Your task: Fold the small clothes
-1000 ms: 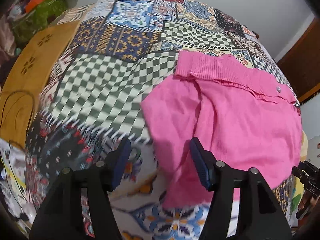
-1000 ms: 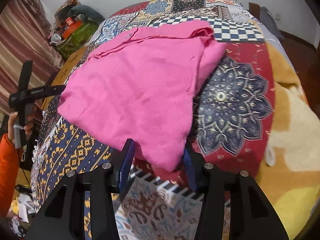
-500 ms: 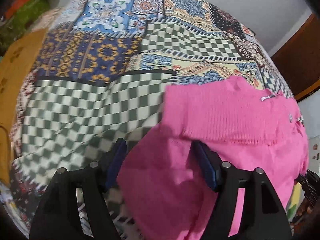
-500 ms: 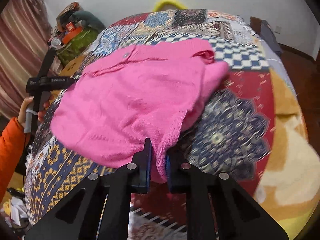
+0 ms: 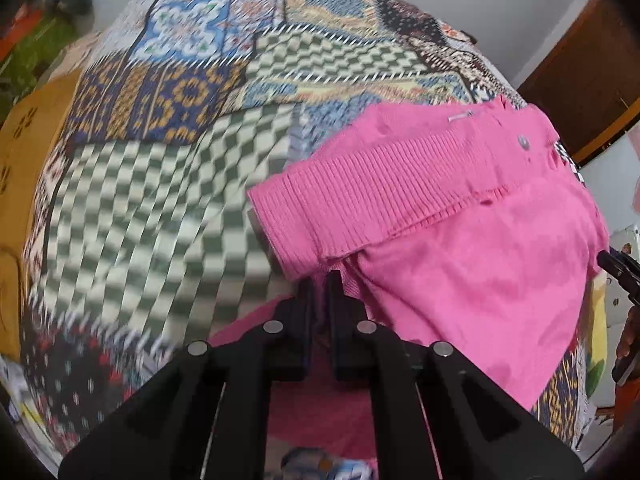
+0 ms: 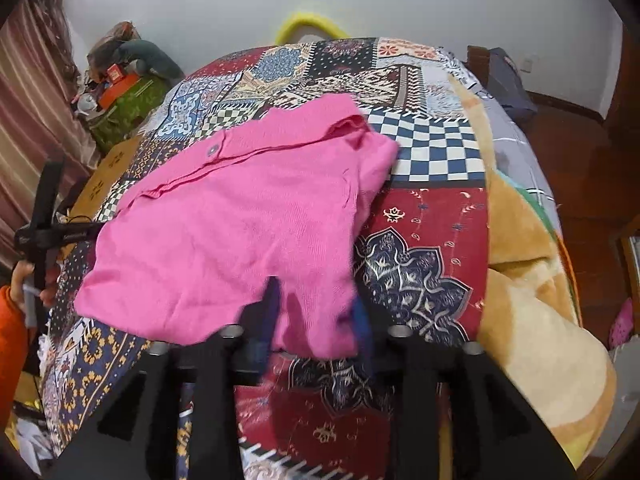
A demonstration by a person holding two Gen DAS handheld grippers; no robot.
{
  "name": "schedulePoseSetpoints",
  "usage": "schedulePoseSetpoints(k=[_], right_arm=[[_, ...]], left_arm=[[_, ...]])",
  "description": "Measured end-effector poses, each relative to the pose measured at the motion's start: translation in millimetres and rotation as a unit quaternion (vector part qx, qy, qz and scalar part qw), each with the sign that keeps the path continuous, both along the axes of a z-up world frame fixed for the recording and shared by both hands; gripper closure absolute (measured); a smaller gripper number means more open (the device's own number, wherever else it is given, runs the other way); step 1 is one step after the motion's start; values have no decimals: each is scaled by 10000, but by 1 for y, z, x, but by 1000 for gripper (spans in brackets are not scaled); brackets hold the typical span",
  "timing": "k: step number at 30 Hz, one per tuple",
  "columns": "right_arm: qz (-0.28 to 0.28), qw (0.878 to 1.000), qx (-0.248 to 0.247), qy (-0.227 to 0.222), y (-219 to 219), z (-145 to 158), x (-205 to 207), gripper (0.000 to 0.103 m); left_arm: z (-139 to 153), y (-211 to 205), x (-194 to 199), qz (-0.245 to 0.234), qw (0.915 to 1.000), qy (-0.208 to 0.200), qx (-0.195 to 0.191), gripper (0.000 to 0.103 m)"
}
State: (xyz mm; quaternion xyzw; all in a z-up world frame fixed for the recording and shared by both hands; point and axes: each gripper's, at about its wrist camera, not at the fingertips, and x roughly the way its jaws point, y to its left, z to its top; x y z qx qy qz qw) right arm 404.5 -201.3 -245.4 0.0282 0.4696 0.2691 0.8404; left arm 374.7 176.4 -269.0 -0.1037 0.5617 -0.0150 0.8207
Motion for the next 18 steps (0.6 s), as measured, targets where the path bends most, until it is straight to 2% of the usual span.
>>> schedulePoseSetpoints(k=[5, 9, 13, 18], right_arm=[[160, 9998, 57, -47, 0, 13, -22, 58], [469, 9989, 80, 38, 6, 17, -41, 57], [735, 9973, 85, 33, 16, 19, -63, 57], [1001, 9948, 166, 125, 25, 19, -86, 57]], left_arm=[[3, 2, -37, 146, 9996, 243, -54, 98], [2, -14, -70, 36, 9984, 515, -235, 98], [9, -46, -101, -125, 9989, 460, -16, 98], [26, -74, -127, -179, 9982, 440, -364, 99]])
